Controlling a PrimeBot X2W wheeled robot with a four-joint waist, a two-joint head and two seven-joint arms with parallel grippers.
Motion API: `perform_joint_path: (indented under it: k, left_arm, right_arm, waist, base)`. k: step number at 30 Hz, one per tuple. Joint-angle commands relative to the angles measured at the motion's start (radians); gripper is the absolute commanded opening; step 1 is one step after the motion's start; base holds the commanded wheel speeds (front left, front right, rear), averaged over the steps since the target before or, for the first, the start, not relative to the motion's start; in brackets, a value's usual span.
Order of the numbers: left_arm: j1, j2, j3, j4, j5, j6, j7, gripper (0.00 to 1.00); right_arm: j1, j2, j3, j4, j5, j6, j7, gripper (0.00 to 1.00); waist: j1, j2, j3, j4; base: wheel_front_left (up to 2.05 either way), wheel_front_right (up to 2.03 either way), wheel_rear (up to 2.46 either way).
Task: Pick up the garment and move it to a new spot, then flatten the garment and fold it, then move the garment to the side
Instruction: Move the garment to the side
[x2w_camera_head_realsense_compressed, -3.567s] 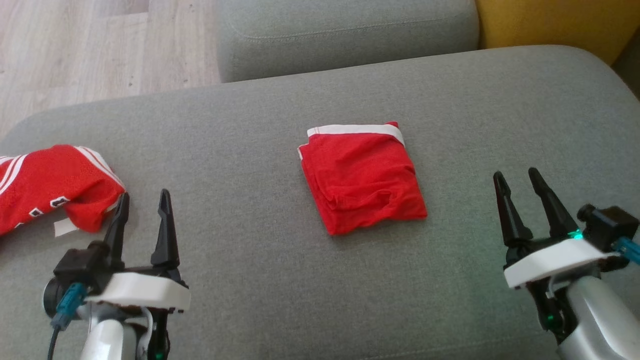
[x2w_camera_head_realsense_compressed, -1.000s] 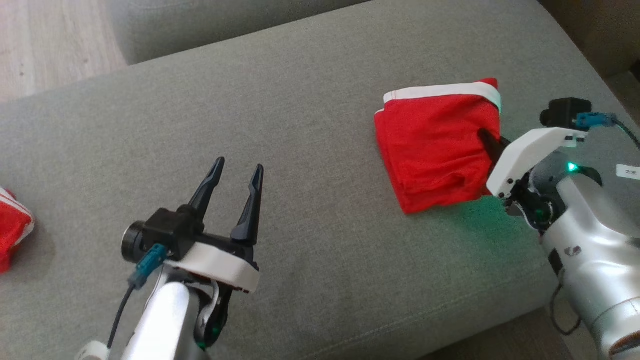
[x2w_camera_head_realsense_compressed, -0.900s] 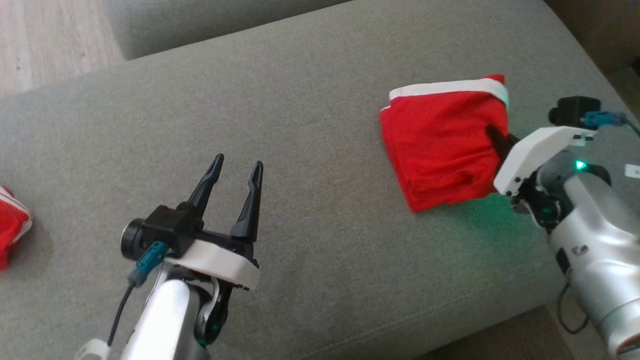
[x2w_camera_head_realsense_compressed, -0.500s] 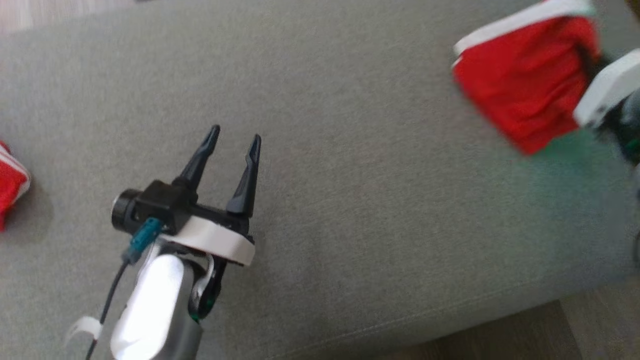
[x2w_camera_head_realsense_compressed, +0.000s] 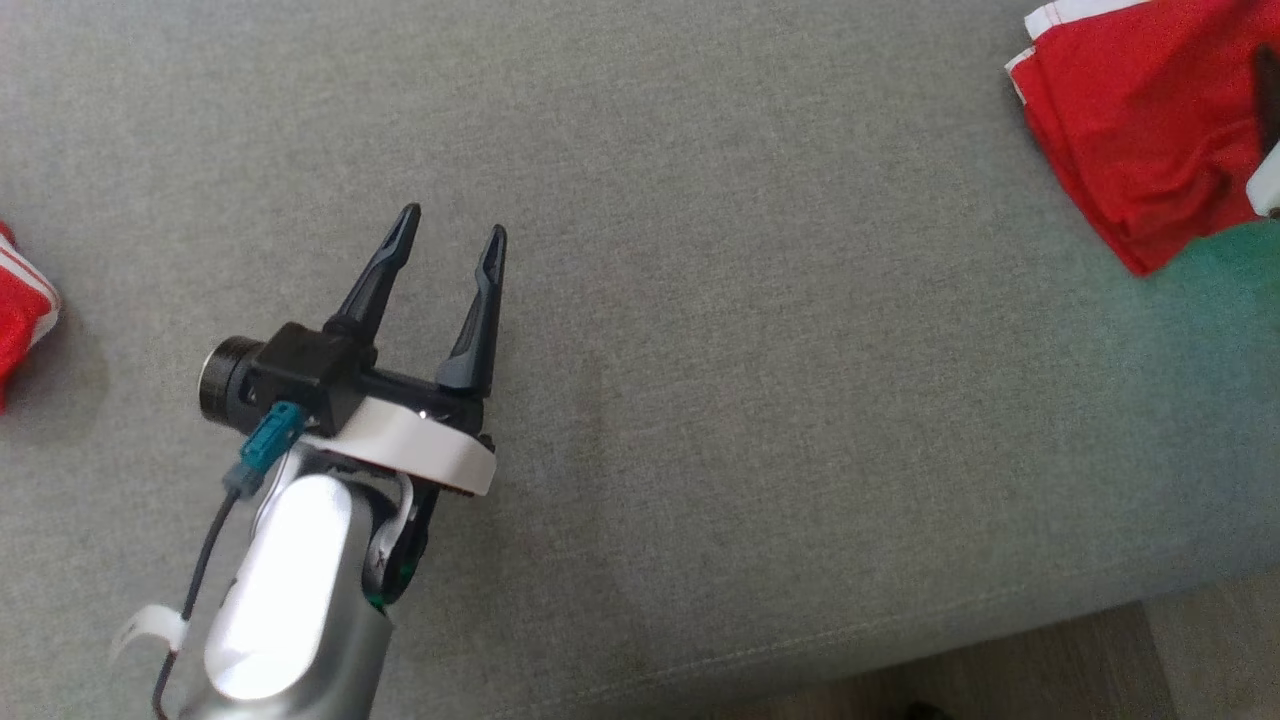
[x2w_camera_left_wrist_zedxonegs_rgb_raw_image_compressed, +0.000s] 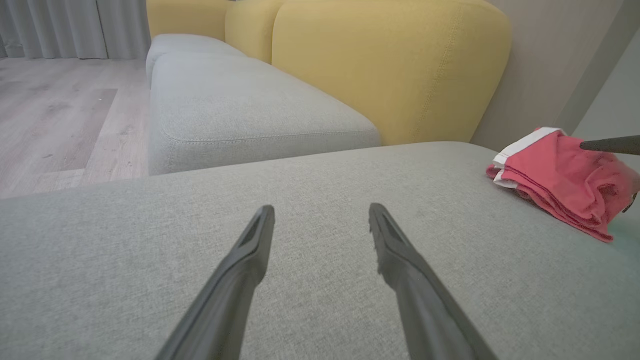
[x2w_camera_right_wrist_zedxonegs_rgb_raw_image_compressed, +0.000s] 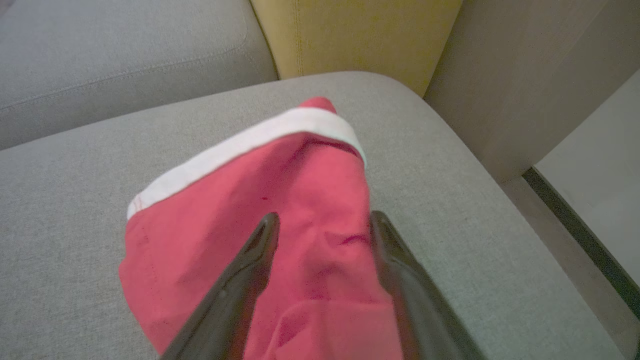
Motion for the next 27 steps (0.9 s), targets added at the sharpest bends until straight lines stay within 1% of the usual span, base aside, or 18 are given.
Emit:
perform_joint_path:
  k: [1,7,8,13,18,20,23,24,25,27]
  left_arm:
    - [-0.02,0.006,0.033,-0.028,-0.002,-0.003,-0.012,1.0]
    - [0.002,-0.005,0.05,-0.031,-0.017,0.003,-0.012,1.0]
    - [0.002,-0.005,0.05,-0.031,-0.017,0.003,-0.012,1.0]
    - [0.04,-0.012,0.084,-0.037,-0.032,0.017,-0.012,1.0]
    - [0.088,-0.015,0.133,-0.042,-0.042,0.031,-0.012,1.0]
    - [0.107,-0.014,0.153,-0.043,-0.044,0.035,-0.012,1.0]
    - [0.133,-0.006,0.171,-0.035,-0.04,0.036,-0.012,1.0]
    - [0.141,-0.004,0.178,-0.033,-0.04,0.037,-0.012,1.0]
    - [0.156,-0.001,0.191,-0.026,-0.04,0.041,-0.012,1.0]
    - [0.168,0.001,0.203,-0.022,-0.04,0.045,-0.012,1.0]
  right_arm:
    - [-0.022,-0.015,0.014,-0.012,-0.015,-0.001,-0.043,1.0]
    - [-0.008,-0.004,0.04,-0.018,-0.056,-0.001,-0.159,1.0]
    - [-0.008,-0.004,0.04,-0.018,-0.056,-0.001,-0.159,1.0]
    - [0.068,0.006,0.066,-0.105,-0.053,-0.001,-0.28,1.0]
    - [0.175,0.018,0.065,-0.246,-0.033,-0.001,-0.347,1.0]
    - [0.232,0.026,0.083,-0.341,-0.032,-0.001,-0.356,1.0]
    - [0.327,0.016,0.073,-0.456,-0.028,-0.001,-0.362,1.0]
    - [0.36,0.014,0.063,-0.489,-0.028,-0.001,-0.363,1.0]
    - [0.429,0.011,0.034,-0.542,-0.043,-0.001,-0.365,1.0]
    - [0.498,0.018,-0.004,-0.592,-0.058,-0.001,-0.366,1.0]
  waist:
    - [0.0,0.0,-0.021,0.002]
    - [0.0,0.0,-0.094,0.017]
    - [0.0,0.0,-0.094,0.017]
    - [0.0,0.0,-0.179,0.043]
    - [0.0,0.0,-0.267,0.073]
    - [0.0,0.0,-0.294,0.083]
    - [0.0,0.0,-0.331,0.102]
    - [0.0,0.0,-0.342,0.108]
    - [0.0,0.0,-0.359,0.118]
    - [0.0,0.0,-0.372,0.126]
  base:
    - [0.0,0.0,0.0]
    - [0.0,0.0,0.0]
    - [0.0,0.0,0.0]
    - [0.0,0.0,0.0]
    - [0.0,0.0,0.0]
    - [0.0,0.0,0.0]
    - [0.0,0.0,0.0]
    - [0.0,0.0,0.0]
    - [0.0,0.0,0.0]
    - [0.0,0.0,0.0]
